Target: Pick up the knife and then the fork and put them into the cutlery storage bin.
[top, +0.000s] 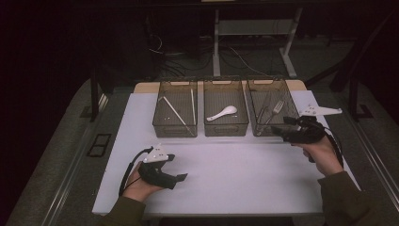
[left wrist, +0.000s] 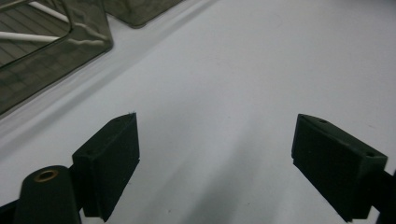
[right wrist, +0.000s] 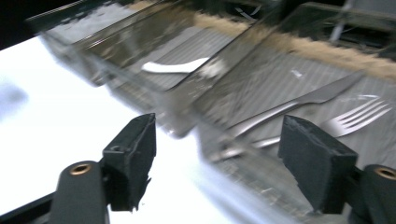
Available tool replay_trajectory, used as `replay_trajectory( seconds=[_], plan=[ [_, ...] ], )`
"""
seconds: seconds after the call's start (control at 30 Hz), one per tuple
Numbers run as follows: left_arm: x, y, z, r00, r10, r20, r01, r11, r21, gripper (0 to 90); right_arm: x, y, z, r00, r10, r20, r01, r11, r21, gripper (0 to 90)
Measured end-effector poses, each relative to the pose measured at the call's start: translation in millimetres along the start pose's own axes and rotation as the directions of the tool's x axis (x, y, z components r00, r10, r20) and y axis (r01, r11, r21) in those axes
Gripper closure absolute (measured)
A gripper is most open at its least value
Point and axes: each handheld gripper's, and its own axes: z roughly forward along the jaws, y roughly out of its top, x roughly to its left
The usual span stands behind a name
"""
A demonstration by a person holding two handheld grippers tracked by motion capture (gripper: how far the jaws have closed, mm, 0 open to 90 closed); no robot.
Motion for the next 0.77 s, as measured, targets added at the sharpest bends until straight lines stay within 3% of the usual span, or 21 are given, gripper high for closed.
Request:
replay_trajectory(
  seconds=[0.07,0.17,0.33,0.53,0.77],
  plan=[
    [-1.3,0.5,0.2,1.0000,0.006,0.002,-0.006,0.9999,-0.008,13.5,9.6,-8.1,-4.0,0.9996,-0.024,-0.016,0.024,1.000,-0.001,25.5],
    [-1.8,1.0,-0.9,0.9999,0.009,0.005,-0.009,0.9998,-0.020,13.3,18.7,-21.3,-11.2,0.9989,-0.017,-0.043,0.016,1.000,-0.010,22.2],
    [-2.9,1.4,-1.6,0.9999,0.011,0.010,-0.011,0.9993,-0.036,12.3,28.8,-45.7,-21.7,0.9971,-0.028,-0.070,0.026,0.999,-0.024,19.5],
    [-3.0,1.2,-1.9,0.9998,0.014,0.014,-0.013,0.9989,-0.045,8.7,39.6,-72.9,-27.7,0.9958,-0.035,-0.084,0.035,0.999,-0.002,17.4],
    [-3.7,0.9,-0.5,1.0000,0.007,0.006,-0.007,0.9990,-0.043,0.0,42.4,-78.6,-25.2,0.9948,-0.050,-0.089,0.051,0.999,0.009,17.3]
  ],
)
